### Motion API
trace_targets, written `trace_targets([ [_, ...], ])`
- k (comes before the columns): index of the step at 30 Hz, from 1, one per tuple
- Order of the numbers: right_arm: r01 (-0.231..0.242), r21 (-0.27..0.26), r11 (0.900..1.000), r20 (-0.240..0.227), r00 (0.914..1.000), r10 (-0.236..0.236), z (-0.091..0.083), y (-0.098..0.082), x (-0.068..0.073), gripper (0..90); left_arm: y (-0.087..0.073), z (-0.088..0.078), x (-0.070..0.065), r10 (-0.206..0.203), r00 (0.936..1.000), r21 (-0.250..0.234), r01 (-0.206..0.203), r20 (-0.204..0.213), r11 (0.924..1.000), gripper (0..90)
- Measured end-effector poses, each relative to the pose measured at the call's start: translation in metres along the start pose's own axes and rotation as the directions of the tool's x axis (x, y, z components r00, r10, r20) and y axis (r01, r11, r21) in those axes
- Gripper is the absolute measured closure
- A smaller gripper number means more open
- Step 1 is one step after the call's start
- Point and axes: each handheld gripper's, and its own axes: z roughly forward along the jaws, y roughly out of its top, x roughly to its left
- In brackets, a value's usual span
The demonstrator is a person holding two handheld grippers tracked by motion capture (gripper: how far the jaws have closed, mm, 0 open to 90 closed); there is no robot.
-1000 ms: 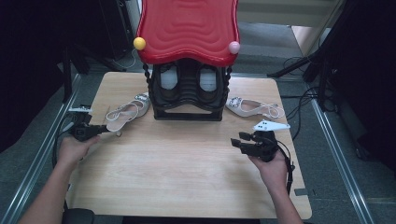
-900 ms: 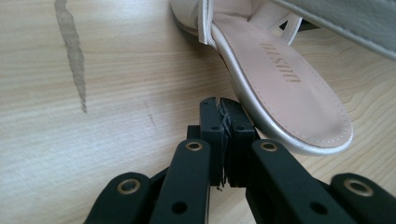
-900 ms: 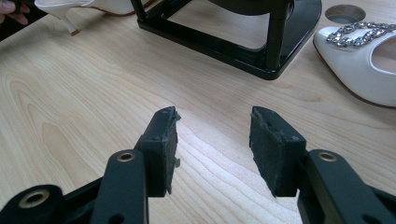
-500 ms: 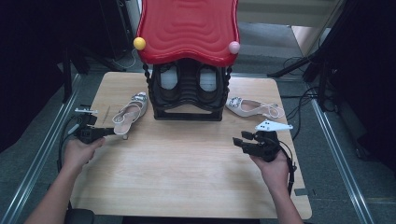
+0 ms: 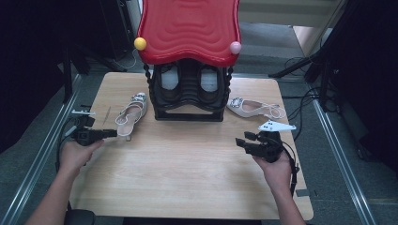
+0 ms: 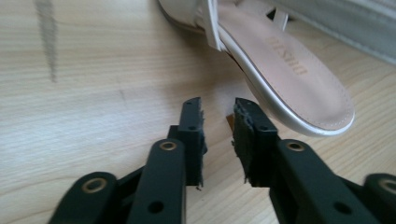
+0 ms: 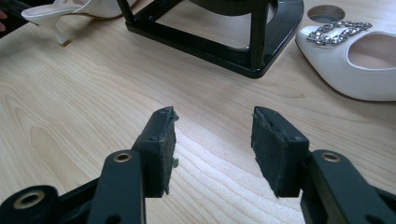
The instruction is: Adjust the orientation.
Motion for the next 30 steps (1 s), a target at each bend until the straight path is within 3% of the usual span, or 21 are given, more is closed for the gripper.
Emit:
trace_targets([
  [5,-0.003,0.000,1.000,0.007,1.0000,0.003,-0.001,0.000,-0.001,51.0,0.006,-0.013,0.003,-0.038,0.9992,-0.035,0.038,0.016,0.9986,57.5],
  [8,-0.007,0.000,1.000,0.004,1.0000,0.007,-0.001,0.000,-0.001,51.0,0.012,-0.021,0.001,-0.031,0.9995,-0.053,0.031,-0.002,0.9981,54.7],
  [10,-0.004,0.000,1.000,0.004,1.0000,0.004,0.000,0.000,-0.001,51.0,0.018,-0.023,0.001,-0.039,0.9992,-0.050,0.039,0.008,0.9980,51.1],
  [16,0.002,0.006,1.000,0.004,1.0000,-0.002,0.001,0.001,-0.001,51.0,0.037,-0.026,-0.008,-0.025,0.9996,-0.049,0.024,-0.014,0.9985,50.6],
  [23,-0.001,0.004,1.000,0.004,1.0000,0.001,0.001,0.001,-0.001,51.0,0.057,-0.020,-0.018,0.004,0.9989,-0.052,-0.006,-0.047,0.9986,47.2],
  [30,0.000,0.002,1.000,0.006,1.0000,0.000,0.000,0.001,-0.002,51.0,0.070,-0.004,-0.023,-0.002,0.9973,-0.032,0.000,-0.074,0.9995,45.9],
])
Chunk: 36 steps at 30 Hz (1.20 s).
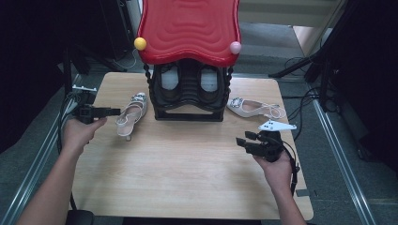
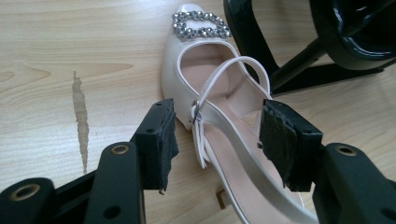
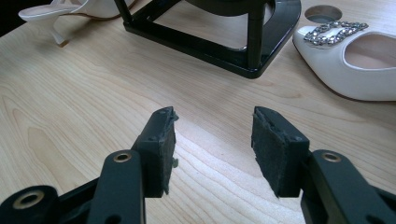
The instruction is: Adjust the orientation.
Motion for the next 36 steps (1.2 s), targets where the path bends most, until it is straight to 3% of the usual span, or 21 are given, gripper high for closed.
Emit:
trace_targets([
  [10,-0.004,-0.002,1.000,0.006,1.0000,0.004,-0.001,0.000,-0.001,50.7,0.003,0.023,-0.010,0.001,0.9994,0.005,0.000,-0.034,1.0000,43.5],
  [16,-0.007,-0.004,1.000,0.010,0.9999,0.007,-0.003,-0.001,-0.001,50.7,-0.002,0.037,-0.005,-0.021,0.9984,0.029,0.023,-0.053,0.9993,44.8],
  [22,-0.008,-0.011,1.000,0.015,0.9999,0.008,-0.004,-0.002,-0.002,50.7,-0.008,0.049,0.000,-0.056,0.9967,0.035,0.058,-0.059,0.9977,48.1],
  [31,-0.007,-0.005,1.000,0.015,0.9999,0.007,-0.003,-0.001,0.000,50.6,-0.006,0.063,-0.005,-0.039,0.9945,0.050,0.044,-0.097,0.9978,52.8],
  [36,-0.004,-0.010,1.000,0.018,0.9998,0.004,-0.004,-0.002,-0.001,50.6,-0.006,0.063,-0.004,-0.064,0.9904,0.033,0.069,-0.123,0.9971,61.9],
])
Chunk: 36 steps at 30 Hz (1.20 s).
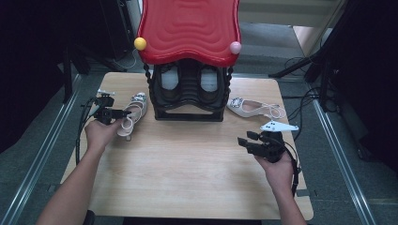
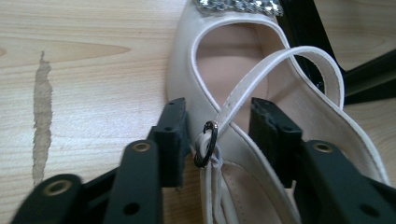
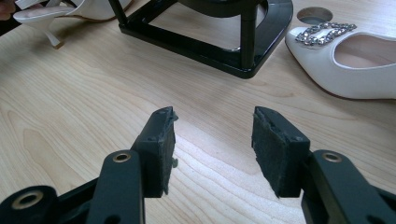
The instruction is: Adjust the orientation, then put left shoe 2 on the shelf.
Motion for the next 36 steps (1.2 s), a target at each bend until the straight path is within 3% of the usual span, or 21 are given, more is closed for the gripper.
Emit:
trace_targets([
  [2,-0.001,0.001,1.000,0.001,1.0000,0.001,0.000,0.000,0.000,50.6,0.000,-0.001,0.001,-0.002,0.9995,-0.002,0.002,-0.033,1.0000,69.9],
  [3,-0.001,-0.001,1.000,0.000,1.0000,0.001,0.000,0.000,0.000,50.6,0.000,-0.002,0.001,-0.002,0.9992,-0.008,0.001,-0.041,1.0000,78.9],
  [5,0.003,-0.003,1.000,0.001,1.0000,-0.003,0.000,0.000,0.001,50.6,0.001,-0.002,0.002,-0.013,0.9991,0.005,0.014,-0.040,0.9999,81.1],
  [12,0.002,-0.002,1.000,0.002,1.0000,-0.002,0.001,0.001,0.000,50.6,0.006,-0.004,0.007,-0.081,0.9966,0.028,0.082,-0.014,0.9963,82.2],
  [17,-0.004,-0.009,1.000,-0.005,1.0000,0.003,0.000,0.001,-0.001,50.4,0.011,-0.008,0.008,-0.099,0.9950,0.031,0.099,0.009,0.9946,82.3],
  [27,-0.003,-0.008,1.000,-0.003,1.0000,0.003,0.000,0.001,-0.001,50.4,0.014,-0.023,0.016,-0.163,0.9844,0.009,0.163,0.066,0.9866,82.4],
  [31,-0.004,-0.008,1.000,-0.004,1.0000,0.004,0.001,0.001,-0.001,50.2,0.019,-0.031,0.016,-0.153,0.9860,0.004,0.153,0.065,0.9882,82.3],
  [36,-0.009,-0.023,1.000,-0.013,0.9999,0.009,0.000,0.002,0.000,50.2,0.027,-0.042,0.016,-0.163,0.9824,-0.013,0.165,0.090,0.9862,82.3],
])
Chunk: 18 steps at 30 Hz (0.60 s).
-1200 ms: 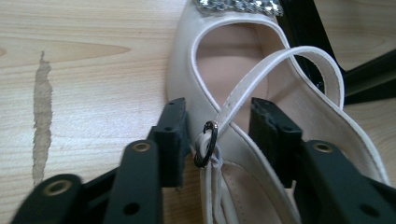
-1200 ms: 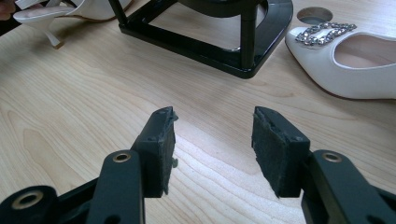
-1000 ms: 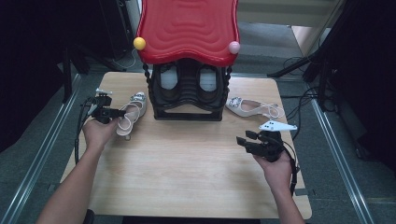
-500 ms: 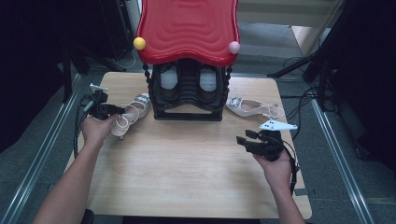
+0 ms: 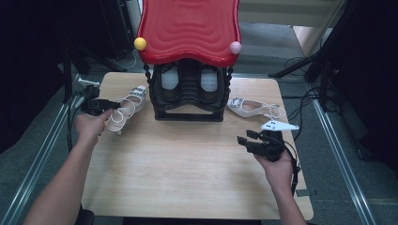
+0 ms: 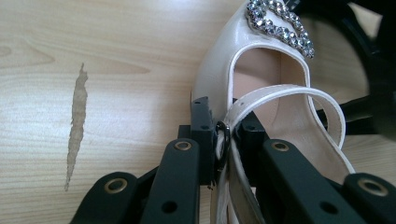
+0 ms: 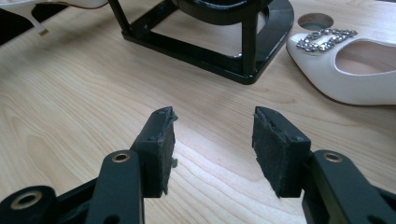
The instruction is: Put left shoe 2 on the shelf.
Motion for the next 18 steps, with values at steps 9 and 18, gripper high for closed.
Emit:
trace_targets([
  [9,-0.012,-0.014,1.000,-0.007,0.9999,0.012,-0.004,0.000,-0.001,50.2,0.018,-0.013,-0.007,-0.006,0.9993,-0.026,0.007,0.036,0.9996,82.3],
  [18,-0.013,-0.013,1.000,-0.001,0.9999,0.013,-0.005,-0.001,-0.001,49.9,0.037,-0.034,-0.016,-0.024,0.9982,-0.051,0.027,0.055,0.9984,82.2],
])
